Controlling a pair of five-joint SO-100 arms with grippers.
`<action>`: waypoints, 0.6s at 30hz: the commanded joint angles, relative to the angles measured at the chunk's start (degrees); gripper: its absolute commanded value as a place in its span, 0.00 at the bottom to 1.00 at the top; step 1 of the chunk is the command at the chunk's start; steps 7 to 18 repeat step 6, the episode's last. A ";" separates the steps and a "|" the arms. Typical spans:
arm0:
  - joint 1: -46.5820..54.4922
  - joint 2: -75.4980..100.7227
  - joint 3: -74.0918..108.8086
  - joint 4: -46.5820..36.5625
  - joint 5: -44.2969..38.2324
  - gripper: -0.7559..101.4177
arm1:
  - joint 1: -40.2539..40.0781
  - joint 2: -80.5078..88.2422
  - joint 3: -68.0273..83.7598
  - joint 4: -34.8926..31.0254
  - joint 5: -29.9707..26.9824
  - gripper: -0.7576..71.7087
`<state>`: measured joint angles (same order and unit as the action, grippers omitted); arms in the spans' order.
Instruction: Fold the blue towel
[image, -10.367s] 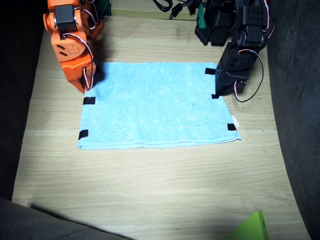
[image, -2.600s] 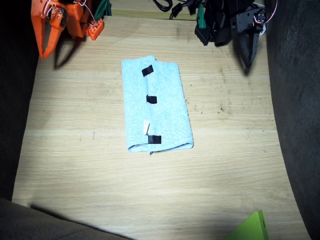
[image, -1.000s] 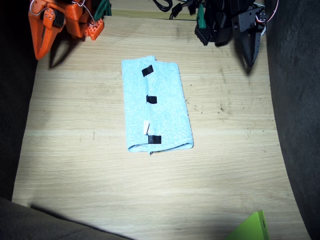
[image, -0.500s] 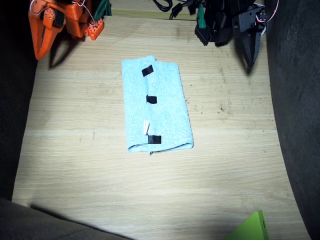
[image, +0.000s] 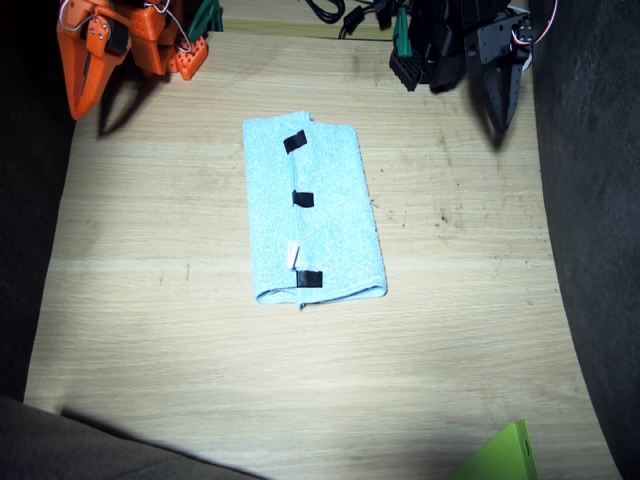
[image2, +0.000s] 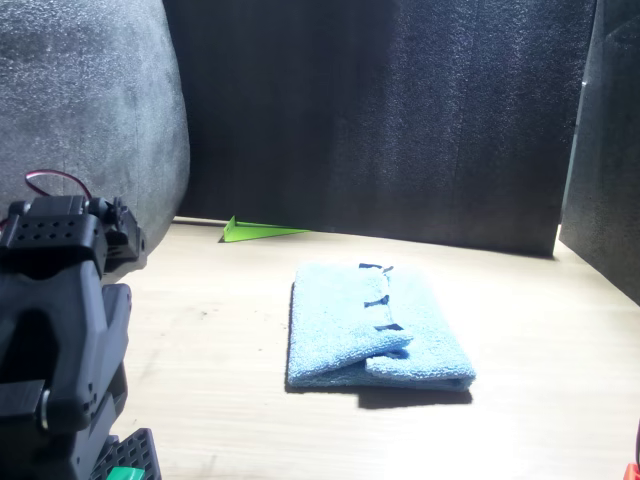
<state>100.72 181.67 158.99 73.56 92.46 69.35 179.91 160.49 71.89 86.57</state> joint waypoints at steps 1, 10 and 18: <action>0.70 0.44 0.97 0.26 0.44 0.01 | -0.26 0.62 -0.35 -0.70 1.14 0.01; 0.70 0.44 0.97 0.26 0.44 0.01 | -0.26 0.62 -0.35 -0.70 1.14 0.01; 0.70 0.44 0.97 0.26 0.44 0.01 | -0.26 0.62 -0.35 -0.70 1.14 0.01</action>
